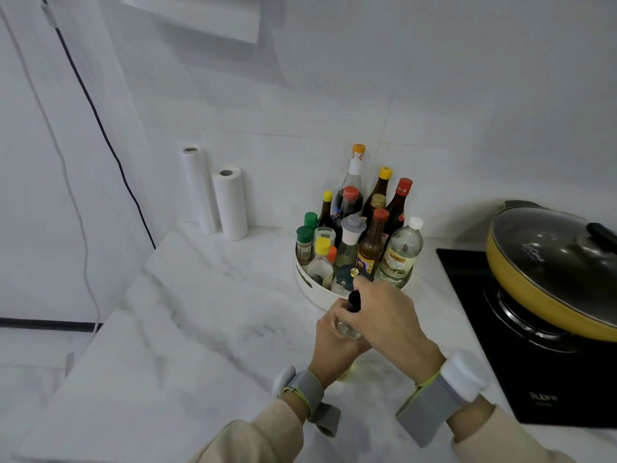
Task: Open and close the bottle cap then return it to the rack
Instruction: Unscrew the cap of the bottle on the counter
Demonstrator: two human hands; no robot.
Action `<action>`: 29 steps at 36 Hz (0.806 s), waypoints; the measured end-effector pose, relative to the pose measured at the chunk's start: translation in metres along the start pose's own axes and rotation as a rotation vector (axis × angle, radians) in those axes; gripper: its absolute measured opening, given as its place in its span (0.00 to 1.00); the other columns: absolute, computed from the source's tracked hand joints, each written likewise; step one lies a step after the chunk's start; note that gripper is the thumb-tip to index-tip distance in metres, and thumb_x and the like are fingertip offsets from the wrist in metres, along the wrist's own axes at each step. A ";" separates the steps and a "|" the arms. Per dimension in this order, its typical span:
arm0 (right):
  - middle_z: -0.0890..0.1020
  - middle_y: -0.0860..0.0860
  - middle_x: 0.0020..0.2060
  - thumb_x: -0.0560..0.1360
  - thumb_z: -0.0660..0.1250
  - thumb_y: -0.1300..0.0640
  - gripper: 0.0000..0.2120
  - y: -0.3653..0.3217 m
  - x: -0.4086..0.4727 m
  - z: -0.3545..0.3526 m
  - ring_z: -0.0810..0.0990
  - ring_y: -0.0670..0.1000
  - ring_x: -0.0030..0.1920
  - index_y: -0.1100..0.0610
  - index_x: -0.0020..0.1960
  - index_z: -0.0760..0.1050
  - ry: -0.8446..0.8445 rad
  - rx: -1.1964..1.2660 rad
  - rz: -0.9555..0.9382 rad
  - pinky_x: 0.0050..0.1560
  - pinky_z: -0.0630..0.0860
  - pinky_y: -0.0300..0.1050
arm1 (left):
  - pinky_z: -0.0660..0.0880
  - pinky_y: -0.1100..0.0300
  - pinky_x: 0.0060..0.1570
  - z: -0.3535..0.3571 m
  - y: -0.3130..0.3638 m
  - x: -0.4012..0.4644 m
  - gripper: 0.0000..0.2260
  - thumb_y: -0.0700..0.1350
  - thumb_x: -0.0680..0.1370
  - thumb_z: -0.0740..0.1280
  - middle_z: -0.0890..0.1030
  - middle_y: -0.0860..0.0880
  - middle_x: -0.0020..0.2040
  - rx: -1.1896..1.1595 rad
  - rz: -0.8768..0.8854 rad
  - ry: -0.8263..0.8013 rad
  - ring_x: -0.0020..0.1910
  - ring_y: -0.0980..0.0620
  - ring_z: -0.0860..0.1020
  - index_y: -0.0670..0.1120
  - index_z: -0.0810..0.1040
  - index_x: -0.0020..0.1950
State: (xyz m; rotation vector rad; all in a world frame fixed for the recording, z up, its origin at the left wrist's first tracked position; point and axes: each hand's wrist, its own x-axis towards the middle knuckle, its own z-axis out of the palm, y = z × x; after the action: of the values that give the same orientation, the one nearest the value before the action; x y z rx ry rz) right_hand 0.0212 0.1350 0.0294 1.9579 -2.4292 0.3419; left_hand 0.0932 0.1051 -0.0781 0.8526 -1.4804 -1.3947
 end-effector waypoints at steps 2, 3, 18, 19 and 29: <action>0.79 0.53 0.39 0.72 0.64 0.42 0.16 0.002 0.001 -0.002 0.77 0.55 0.40 0.54 0.46 0.69 0.019 0.059 0.011 0.37 0.73 0.49 | 0.80 0.58 0.52 -0.001 -0.005 0.001 0.20 0.32 0.63 0.79 0.85 0.49 0.49 -0.014 0.003 0.005 0.49 0.50 0.82 0.43 0.79 0.51; 0.79 0.54 0.39 0.71 0.65 0.42 0.16 0.003 0.002 -0.003 0.77 0.55 0.40 0.55 0.46 0.70 0.019 0.088 0.019 0.36 0.72 0.49 | 0.80 0.52 0.53 -0.002 -0.007 0.002 0.20 0.31 0.63 0.78 0.84 0.47 0.49 -0.012 0.001 0.006 0.50 0.47 0.82 0.43 0.78 0.51; 0.78 0.56 0.33 0.69 0.71 0.43 0.19 0.006 0.003 -0.010 0.76 0.56 0.36 0.59 0.39 0.73 0.002 0.263 -0.007 0.32 0.69 0.49 | 0.79 0.49 0.51 0.000 -0.010 0.002 0.19 0.25 0.62 0.73 0.82 0.37 0.48 -0.070 0.007 0.018 0.49 0.39 0.80 0.37 0.77 0.49; 0.78 0.55 0.33 0.68 0.71 0.43 0.19 0.005 0.003 -0.010 0.76 0.56 0.36 0.59 0.39 0.73 0.000 0.265 -0.012 0.32 0.69 0.49 | 0.79 0.48 0.51 0.000 -0.010 0.003 0.19 0.25 0.62 0.73 0.82 0.37 0.49 -0.070 0.009 0.014 0.49 0.39 0.80 0.37 0.77 0.49; 0.78 0.55 0.30 0.67 0.73 0.44 0.18 0.011 0.005 -0.011 0.75 0.55 0.33 0.58 0.35 0.73 0.001 0.329 -0.075 0.30 0.66 0.49 | 0.78 0.49 0.49 0.000 -0.005 0.003 0.19 0.29 0.60 0.71 0.81 0.35 0.48 -0.053 0.003 0.006 0.48 0.37 0.79 0.37 0.78 0.50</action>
State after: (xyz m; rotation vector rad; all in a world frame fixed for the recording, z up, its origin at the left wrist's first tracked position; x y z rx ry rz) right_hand 0.0083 0.1342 0.0395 2.1577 -2.4182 0.7854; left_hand 0.0914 0.1020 -0.0829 0.8209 -1.4336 -1.4221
